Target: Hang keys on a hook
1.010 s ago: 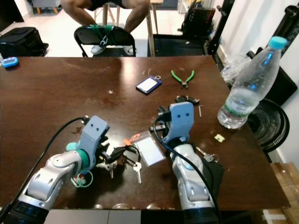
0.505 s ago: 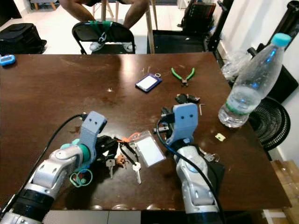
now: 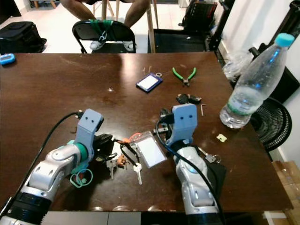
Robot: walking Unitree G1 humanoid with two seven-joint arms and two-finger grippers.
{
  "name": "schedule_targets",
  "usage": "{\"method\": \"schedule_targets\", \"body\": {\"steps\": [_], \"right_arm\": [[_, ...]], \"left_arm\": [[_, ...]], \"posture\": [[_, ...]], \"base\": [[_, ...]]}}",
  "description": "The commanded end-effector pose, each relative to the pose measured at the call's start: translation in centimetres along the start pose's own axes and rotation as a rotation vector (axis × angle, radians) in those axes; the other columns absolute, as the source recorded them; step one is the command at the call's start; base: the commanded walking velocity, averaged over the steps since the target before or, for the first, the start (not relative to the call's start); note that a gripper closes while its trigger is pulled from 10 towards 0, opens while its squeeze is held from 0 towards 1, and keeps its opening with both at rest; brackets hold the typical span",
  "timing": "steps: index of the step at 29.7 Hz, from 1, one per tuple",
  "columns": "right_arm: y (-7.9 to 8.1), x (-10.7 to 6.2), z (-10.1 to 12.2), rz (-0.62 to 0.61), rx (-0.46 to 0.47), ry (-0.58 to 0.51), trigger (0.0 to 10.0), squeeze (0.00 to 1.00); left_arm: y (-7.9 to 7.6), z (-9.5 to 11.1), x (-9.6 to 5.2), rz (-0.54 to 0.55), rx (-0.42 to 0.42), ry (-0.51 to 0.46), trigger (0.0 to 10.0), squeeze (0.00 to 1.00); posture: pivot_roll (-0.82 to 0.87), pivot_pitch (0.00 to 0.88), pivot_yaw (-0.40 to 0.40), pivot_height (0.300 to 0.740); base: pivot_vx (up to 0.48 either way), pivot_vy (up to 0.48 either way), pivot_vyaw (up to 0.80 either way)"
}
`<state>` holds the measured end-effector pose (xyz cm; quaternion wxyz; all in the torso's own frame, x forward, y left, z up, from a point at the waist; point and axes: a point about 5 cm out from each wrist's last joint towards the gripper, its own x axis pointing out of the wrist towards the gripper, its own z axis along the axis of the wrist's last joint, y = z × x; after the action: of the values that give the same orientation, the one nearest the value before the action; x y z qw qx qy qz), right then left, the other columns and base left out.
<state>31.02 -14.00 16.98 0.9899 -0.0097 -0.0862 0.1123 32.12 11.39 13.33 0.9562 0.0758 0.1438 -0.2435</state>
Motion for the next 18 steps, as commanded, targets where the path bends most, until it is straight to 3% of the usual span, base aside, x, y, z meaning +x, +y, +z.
{"method": "schedule_targets", "body": {"steps": [1,2,3,8,10,17,18], "right_arm": [[0.4,-0.1,0.1,0.012,0.008,0.002,10.0,0.00],[0.4,-0.1,0.1,0.012,0.008,0.002,10.0,0.00],[0.3,-0.1,0.0,0.011,0.008,0.003,10.0,0.00],[0.3,0.0,0.1,0.011,0.007,0.004,10.0,0.00],[0.3,0.0,0.1,0.011,0.006,0.002,10.0,0.00],[0.1,-0.2,0.1,0.004,0.003,0.004,10.0,0.00],[0.0,-0.2,0.2,0.003,0.003,0.004,10.0,0.00]], "left_arm": [[-0.2,-0.2,-0.2,0.000,0.027,0.003,8.5,0.00],[-0.2,-0.2,-0.2,0.000,0.027,0.003,8.5,0.00],[-0.9,0.4,-0.7,-0.026,0.065,-0.029,10.0,1.00],[-2.6,0.8,-0.7,-0.100,0.078,-0.058,10.0,1.00],[-3.2,1.2,0.0,-0.133,0.065,-0.063,10.0,1.00],[-2.8,1.6,1.1,-0.109,0.068,-0.052,10.0,1.00],[-2.3,1.3,1.5,-0.090,0.066,-0.032,10.0,0.00]], "posture": [[-0.14,0.126,0.101,0.740],[-0.14,0.126,0.101,0.740],[-0.13,0.128,0.098,0.740],[-0.13,0.126,0.098,0.740],[-0.14,0.125,0.100,0.740],[-0.15,0.129,0.104,0.740],[-0.15,0.133,0.105,0.740]], "base": [[0.000,0.000,0.00],[0.000,0.000,0.00],[0.000,0.000,0.00],[0.000,0.000,0.00],[0.000,0.000,0.00],[0.000,0.000,0.00],[0.000,0.000,0.00]]}}
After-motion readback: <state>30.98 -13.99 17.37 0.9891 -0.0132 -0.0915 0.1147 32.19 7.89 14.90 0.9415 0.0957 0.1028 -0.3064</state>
